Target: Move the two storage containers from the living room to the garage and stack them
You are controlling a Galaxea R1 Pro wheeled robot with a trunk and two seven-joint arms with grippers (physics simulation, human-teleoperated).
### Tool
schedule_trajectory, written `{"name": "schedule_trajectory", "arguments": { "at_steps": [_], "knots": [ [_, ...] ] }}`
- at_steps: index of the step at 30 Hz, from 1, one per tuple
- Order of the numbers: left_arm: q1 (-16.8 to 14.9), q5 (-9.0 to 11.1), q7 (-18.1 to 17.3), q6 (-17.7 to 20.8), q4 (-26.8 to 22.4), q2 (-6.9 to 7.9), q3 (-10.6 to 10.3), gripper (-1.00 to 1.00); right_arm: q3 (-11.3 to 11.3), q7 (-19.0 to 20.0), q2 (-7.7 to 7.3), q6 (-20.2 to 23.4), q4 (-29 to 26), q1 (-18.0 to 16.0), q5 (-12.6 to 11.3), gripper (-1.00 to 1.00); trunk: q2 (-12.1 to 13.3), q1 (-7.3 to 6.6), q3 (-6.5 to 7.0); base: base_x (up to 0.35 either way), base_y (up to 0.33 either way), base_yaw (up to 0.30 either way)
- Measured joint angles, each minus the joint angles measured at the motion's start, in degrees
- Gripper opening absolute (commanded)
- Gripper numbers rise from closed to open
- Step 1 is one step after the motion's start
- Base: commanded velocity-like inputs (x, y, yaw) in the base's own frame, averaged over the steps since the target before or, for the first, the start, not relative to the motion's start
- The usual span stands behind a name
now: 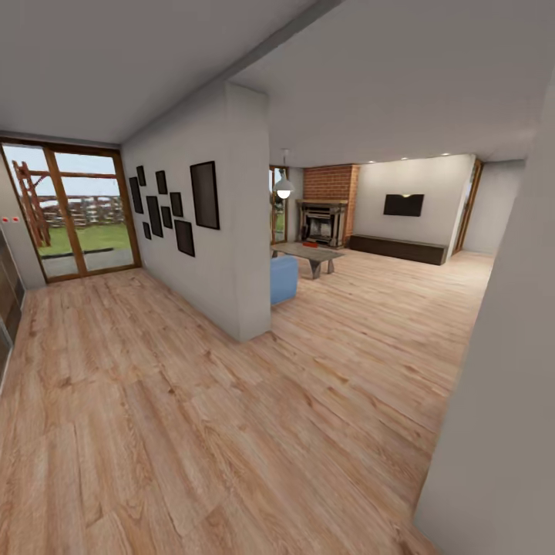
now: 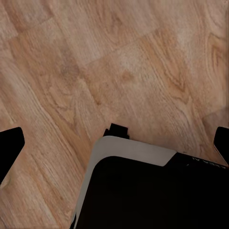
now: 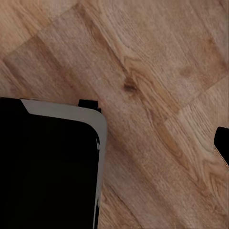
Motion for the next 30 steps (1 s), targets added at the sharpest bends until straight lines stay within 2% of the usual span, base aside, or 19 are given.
{"name": "schedule_trajectory", "arguments": {
  "at_steps": [15, 30],
  "knots": [
    [0.0, 0.11, 0.08, -0.01, -0.02, 0.0, 0.18, 1.0, 0.41, 0.78, -0.01, -0.35, 0.0, 0.0, 0.61, 1.0, 0.0, 0.0, 0.0, 0.322, 0.0, 0.0],
    [0.0, 0.19, 0.09, -0.1, -0.01, 0.05, 0.24, 1.0, -0.12, -0.07, -0.02, -0.41, 0.0, 0.0, 0.06, 1.0, 0.0, 0.0, 0.0, 0.322, 0.0, 0.0]
  ]
}}
